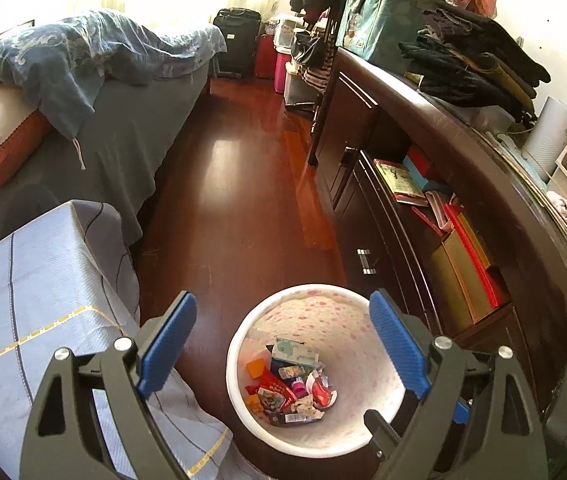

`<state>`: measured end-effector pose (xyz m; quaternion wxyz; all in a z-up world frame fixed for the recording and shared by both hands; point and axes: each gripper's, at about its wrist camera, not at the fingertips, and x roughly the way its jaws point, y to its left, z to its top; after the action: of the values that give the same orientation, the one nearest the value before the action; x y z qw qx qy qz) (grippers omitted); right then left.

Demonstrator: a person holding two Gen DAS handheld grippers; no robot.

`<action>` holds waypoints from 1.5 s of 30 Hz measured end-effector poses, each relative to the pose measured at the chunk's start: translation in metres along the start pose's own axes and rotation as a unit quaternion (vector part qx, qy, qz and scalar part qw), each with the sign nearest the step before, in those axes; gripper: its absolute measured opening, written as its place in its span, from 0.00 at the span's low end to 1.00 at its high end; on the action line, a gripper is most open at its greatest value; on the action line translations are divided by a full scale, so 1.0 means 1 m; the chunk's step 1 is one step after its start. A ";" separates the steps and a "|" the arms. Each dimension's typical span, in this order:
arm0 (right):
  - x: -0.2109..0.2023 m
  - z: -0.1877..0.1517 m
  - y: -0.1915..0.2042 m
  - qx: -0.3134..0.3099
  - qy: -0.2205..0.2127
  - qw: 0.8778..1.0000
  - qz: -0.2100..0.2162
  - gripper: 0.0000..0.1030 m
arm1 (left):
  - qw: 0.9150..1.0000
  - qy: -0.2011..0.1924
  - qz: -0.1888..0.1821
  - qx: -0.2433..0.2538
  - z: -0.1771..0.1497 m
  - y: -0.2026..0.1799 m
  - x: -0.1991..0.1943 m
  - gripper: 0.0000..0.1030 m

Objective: Collect trash

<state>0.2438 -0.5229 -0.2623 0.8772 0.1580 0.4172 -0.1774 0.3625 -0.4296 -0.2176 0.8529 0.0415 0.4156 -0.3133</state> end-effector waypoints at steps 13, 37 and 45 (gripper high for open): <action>-0.060 -0.019 0.023 -0.004 -0.013 1.000 0.016 0.78 | 1.000 -0.028 0.010 -0.006 -0.021 0.008 -0.077 0.87; -0.250 -0.131 0.224 -0.197 -0.149 0.958 0.145 0.96 | 0.931 -0.187 0.254 -0.183 -0.208 0.165 -0.422 0.96; -0.324 -0.141 0.228 -0.187 -0.204 0.947 0.165 0.96 | 0.913 -0.253 0.270 -0.174 -0.236 0.144 -0.510 0.97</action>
<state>0.0583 -0.2024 -0.0622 0.9744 0.0183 0.2228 0.0229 0.0496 0.0186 -0.0234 0.9752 -0.0774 0.2072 0.0059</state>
